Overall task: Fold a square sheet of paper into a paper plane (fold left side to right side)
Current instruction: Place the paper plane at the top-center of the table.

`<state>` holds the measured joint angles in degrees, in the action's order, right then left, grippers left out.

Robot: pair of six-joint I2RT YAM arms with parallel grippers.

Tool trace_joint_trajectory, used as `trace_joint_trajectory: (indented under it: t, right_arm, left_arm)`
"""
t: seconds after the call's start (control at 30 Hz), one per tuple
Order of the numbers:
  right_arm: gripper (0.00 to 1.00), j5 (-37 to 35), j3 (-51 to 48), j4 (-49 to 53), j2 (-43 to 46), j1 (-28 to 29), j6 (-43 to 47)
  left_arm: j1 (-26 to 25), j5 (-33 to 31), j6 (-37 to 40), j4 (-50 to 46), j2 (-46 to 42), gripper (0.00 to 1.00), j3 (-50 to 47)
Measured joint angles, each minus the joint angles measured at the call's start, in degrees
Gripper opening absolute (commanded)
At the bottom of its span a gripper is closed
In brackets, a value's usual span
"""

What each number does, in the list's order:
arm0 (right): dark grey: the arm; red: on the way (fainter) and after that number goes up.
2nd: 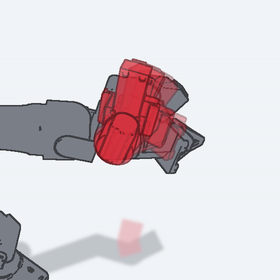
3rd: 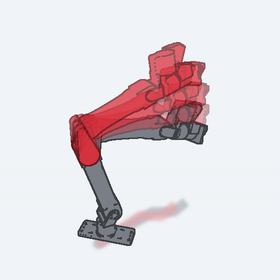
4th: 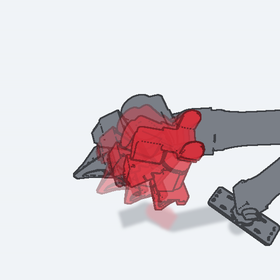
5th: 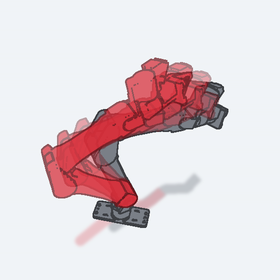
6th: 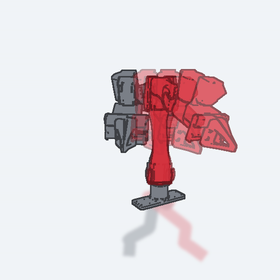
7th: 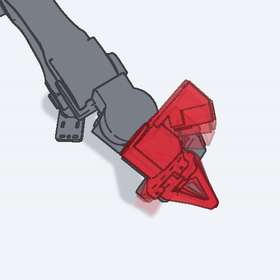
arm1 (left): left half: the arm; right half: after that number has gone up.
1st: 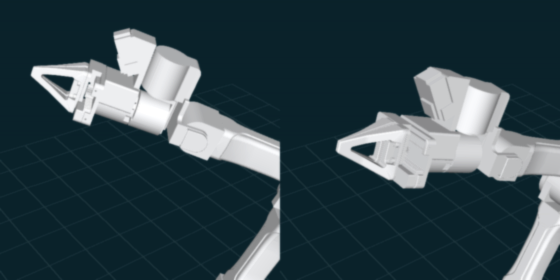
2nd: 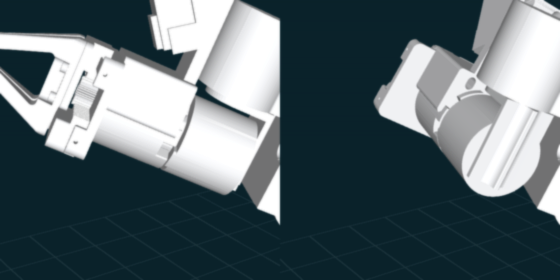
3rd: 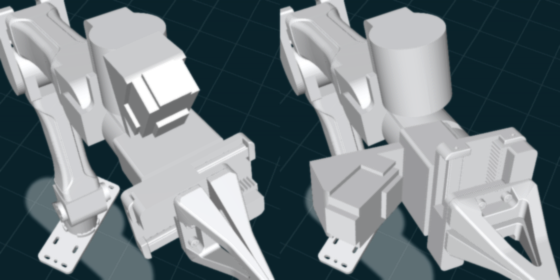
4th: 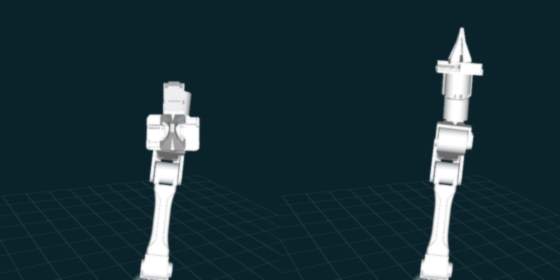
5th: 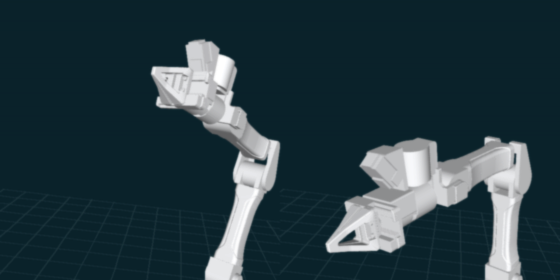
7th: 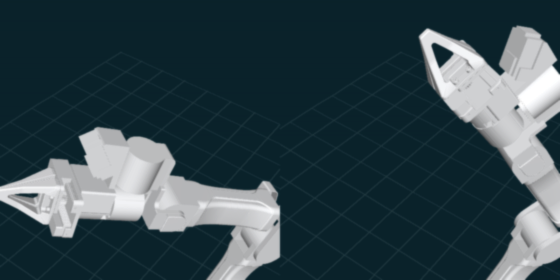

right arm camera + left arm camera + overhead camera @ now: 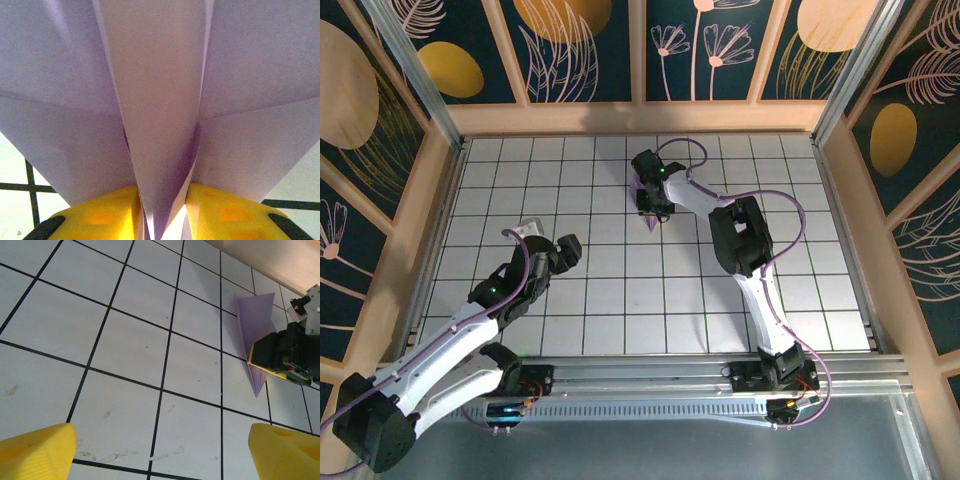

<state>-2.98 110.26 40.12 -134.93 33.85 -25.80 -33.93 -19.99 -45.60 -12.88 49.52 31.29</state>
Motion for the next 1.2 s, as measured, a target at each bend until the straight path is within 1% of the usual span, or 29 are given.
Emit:
trace_joint_trajectory:
  t: [0.63,0.83,1.2]
  right_arm:
    - [0.35,-0.04,-1.75,-0.44,1.31,0.00,0.04]
    - [0.38,-0.11,-2.05,-0.44,1.55,0.00,-0.07]
    - [0.38,-0.20,-2.08,-0.44,1.55,0.00,-2.03]
  left_arm:
    - [0.00,-0.44,0.00,-1.92,0.26,0.89,1.60]
    - [0.00,-0.44,0.00,-1.92,1.18,0.89,2.27]
    - [0.00,-0.39,0.00,-1.95,1.66,0.89,2.27]
